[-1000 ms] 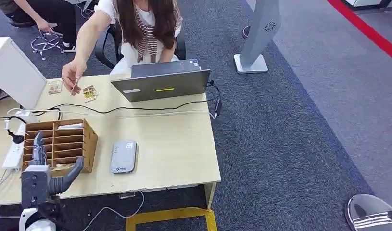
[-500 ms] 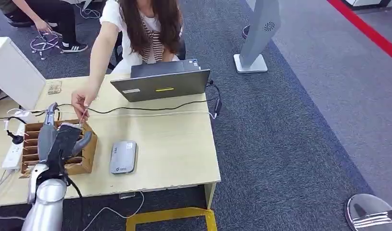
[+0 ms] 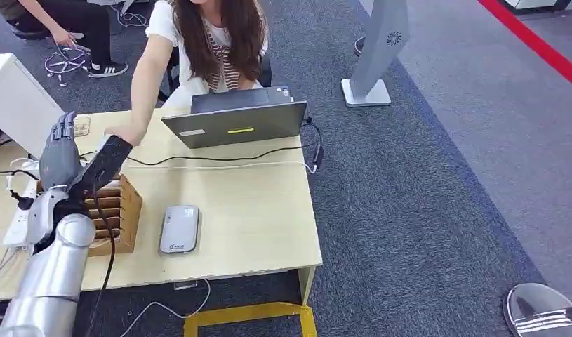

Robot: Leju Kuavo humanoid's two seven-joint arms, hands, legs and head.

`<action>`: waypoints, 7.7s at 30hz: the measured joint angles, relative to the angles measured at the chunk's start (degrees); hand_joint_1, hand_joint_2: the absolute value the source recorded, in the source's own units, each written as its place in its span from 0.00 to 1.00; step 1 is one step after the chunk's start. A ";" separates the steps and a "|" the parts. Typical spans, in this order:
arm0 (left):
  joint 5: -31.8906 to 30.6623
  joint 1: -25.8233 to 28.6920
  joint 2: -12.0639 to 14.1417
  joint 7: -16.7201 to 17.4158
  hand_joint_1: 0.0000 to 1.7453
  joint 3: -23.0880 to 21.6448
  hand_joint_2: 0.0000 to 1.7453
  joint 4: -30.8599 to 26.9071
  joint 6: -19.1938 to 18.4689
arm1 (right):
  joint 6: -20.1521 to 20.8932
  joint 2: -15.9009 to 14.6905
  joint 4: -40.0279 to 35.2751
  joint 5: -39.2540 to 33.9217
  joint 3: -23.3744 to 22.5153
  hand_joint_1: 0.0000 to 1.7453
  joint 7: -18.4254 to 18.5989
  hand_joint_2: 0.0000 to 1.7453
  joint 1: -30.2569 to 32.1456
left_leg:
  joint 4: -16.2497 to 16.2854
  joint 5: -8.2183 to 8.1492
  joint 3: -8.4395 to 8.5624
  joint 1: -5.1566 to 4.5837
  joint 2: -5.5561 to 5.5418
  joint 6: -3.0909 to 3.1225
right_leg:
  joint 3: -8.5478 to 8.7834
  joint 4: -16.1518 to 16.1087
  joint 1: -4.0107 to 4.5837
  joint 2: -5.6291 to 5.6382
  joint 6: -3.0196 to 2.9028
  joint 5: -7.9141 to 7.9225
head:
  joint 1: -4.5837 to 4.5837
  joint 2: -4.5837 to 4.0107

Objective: Pass the card to the sensor for recognition and then transmit it.

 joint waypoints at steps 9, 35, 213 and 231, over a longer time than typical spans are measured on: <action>-10.85 -10.07 2.80 6.50 0.00 -3.17 1.00 10.92 1.46 | 1.23 0.00 0.11 3.24 2.28 0.00 1.20 1.00 -0.07 | 0.00 0.01 0.00 0.00 0.02 0.00 | 0.00 0.02 0.00 0.02 -0.02 0.02 | 0.00 0.00; -19.29 -16.99 5.16 11.96 1.00 -5.75 1.00 22.06 3.65 | 2.78 0.00 0.46 6.78 4.85 0.00 2.58 1.00 -0.55 | 0.00 0.01 -0.02 0.00 0.00 0.00 | 0.00 0.03 0.00 0.01 -0.02 0.02 | 0.00 0.00; -18.02 31.97 18.27 5.62 0.00 -10.93 1.00 -22.24 0.70 | 0.20 2.93 0.76 13.79 -6.64 0.00 2.01 1.00 0.62 | -0.08 -0.28 0.24 -0.06 0.04 0.00 | 0.23 0.03 -0.11 0.05 -0.03 -0.35 | -0.02 0.00; -17.58 26.62 15.39 5.43 0.00 -10.93 1.00 -16.08 0.02 | 0.29 2.86 0.74 14.28 -6.64 0.00 1.66 1.00 0.56 | -0.08 -0.28 0.25 -0.05 0.07 0.00 | 0.21 0.03 -0.11 0.07 -0.04 -0.34 | -0.07 0.00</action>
